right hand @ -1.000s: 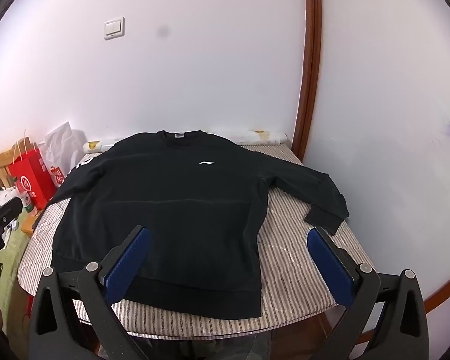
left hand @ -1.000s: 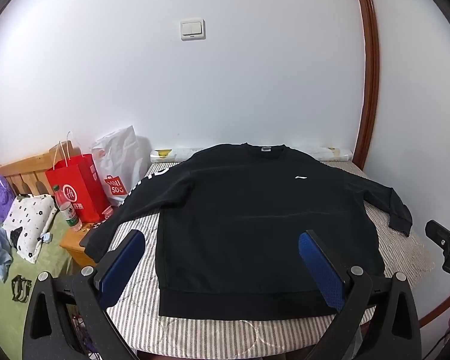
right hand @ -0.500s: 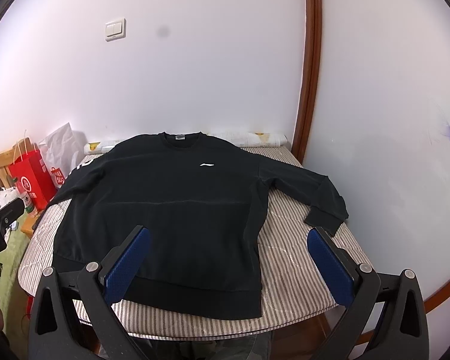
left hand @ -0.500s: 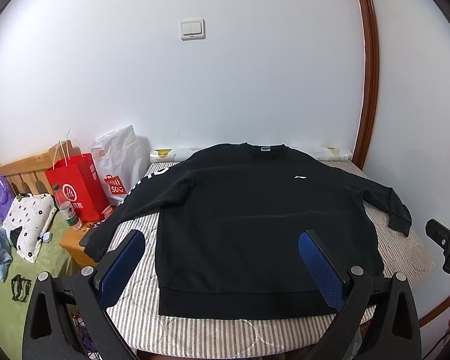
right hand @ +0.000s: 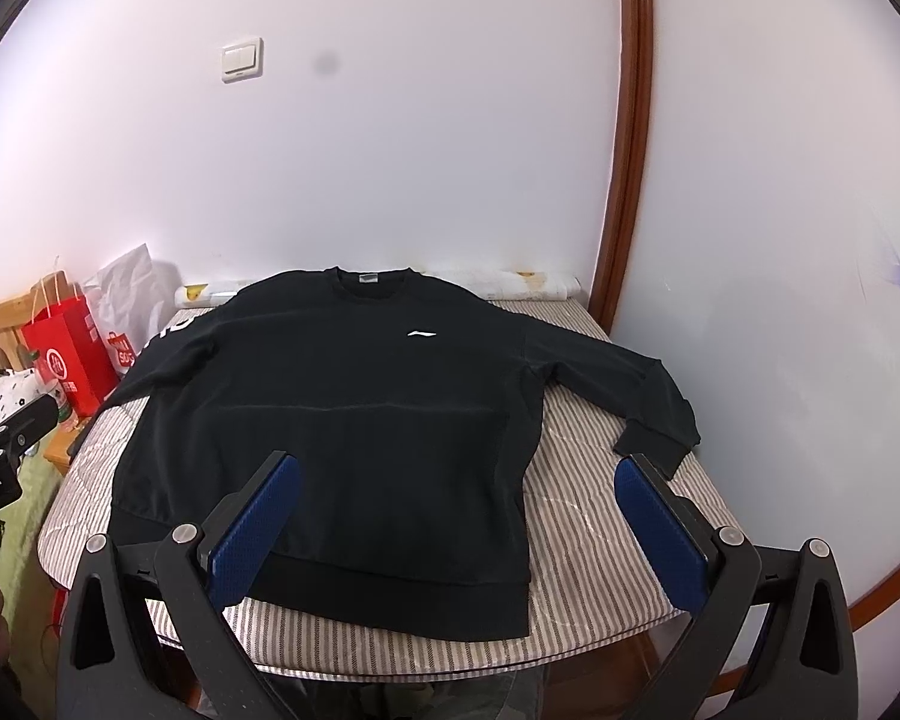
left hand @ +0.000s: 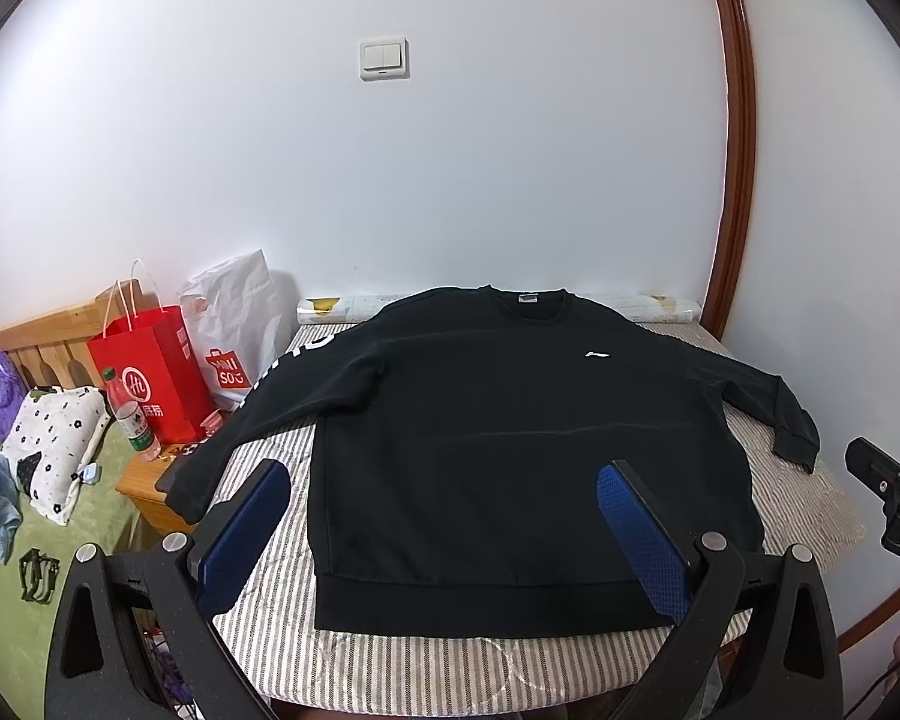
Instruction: Fold small clothes
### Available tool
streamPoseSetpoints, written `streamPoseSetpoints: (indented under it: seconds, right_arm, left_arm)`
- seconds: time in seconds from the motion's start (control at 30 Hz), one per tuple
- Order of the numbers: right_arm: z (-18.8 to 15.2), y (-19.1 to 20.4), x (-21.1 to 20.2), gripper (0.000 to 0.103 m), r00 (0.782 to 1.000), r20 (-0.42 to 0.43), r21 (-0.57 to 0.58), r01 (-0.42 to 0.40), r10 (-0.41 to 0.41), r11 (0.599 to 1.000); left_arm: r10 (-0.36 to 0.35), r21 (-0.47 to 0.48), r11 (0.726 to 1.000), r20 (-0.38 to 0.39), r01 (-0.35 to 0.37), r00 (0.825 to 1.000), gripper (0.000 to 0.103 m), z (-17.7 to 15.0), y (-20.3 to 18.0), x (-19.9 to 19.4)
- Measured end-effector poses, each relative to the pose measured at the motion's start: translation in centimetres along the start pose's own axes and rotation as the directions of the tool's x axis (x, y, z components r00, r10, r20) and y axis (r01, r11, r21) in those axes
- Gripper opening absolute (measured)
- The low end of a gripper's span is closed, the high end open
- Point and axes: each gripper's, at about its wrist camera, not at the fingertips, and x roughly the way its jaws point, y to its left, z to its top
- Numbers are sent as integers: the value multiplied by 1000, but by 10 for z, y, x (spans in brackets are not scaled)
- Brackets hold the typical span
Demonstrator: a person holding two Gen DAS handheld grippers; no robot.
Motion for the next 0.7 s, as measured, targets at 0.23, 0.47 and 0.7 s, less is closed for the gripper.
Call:
streamPoseSetpoints:
  seconds: [0.23, 0.47, 0.7]
  right_arm:
    - [3, 3, -5, 103, 1000, 11, -10, -3, 3, 1000]
    - [3, 2, -7, 103, 1000, 14, -15, 3, -3, 1000]
    - [5, 1, -9, 103, 1000, 19, -8, -11, 11, 1000]
  left_arm:
    - [3, 0, 1000, -1, -3, 1000, 103, -1, -4, 0]
    - [2, 0, 1000, 1, -2, 1000, 103, 0, -6, 1]
    - [1, 0, 1000, 0, -1, 1000, 103, 1, -5, 1]
